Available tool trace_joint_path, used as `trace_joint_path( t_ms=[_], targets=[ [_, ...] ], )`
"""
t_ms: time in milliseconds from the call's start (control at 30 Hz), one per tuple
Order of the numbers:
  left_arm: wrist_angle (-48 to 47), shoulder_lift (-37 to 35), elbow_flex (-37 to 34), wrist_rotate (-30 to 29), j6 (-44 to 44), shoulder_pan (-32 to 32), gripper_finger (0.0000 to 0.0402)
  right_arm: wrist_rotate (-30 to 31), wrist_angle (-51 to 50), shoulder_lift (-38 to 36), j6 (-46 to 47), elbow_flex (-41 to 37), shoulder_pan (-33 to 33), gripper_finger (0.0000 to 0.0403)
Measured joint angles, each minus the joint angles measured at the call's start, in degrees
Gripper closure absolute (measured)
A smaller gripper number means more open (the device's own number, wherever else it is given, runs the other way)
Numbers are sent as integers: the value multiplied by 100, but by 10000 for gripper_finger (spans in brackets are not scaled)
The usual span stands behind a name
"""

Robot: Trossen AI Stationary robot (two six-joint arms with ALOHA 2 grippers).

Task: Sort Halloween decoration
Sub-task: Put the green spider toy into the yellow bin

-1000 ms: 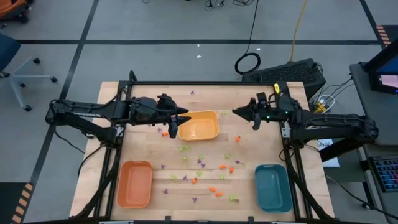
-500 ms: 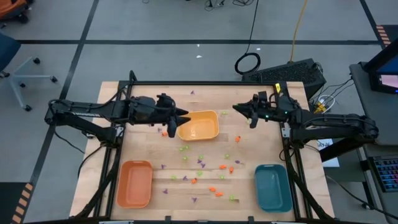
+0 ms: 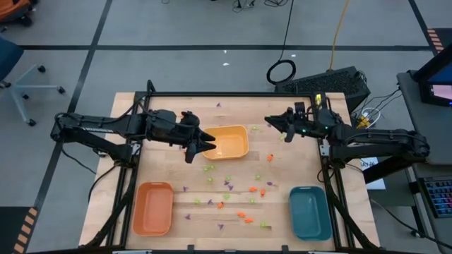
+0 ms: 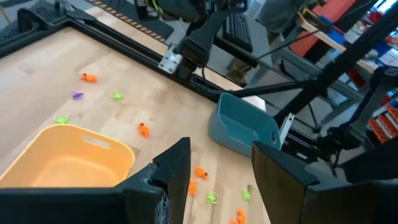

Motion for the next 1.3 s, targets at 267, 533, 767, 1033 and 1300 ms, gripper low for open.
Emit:
trace_joint_path(
  t_ms=[267,533,767,1033,1300],
  targets=[
    [60,0,0,-72,45,3,230,-22,503,-4,-1714,0,85,403],
    [55,0,0,-213,353,3,230,-20,514,-2,-4139,0,228,403],
    [52,2,0,-507,362,3,230,-15,553,-7,-4536,0,225,403],
    [50,2,0,-652,362,3,230,-15,548,-7,-4161,0,225,403],
    [508,2,0,-630,648,3,230,-15,494,-7,-2865,0,258,403]
  ],
)
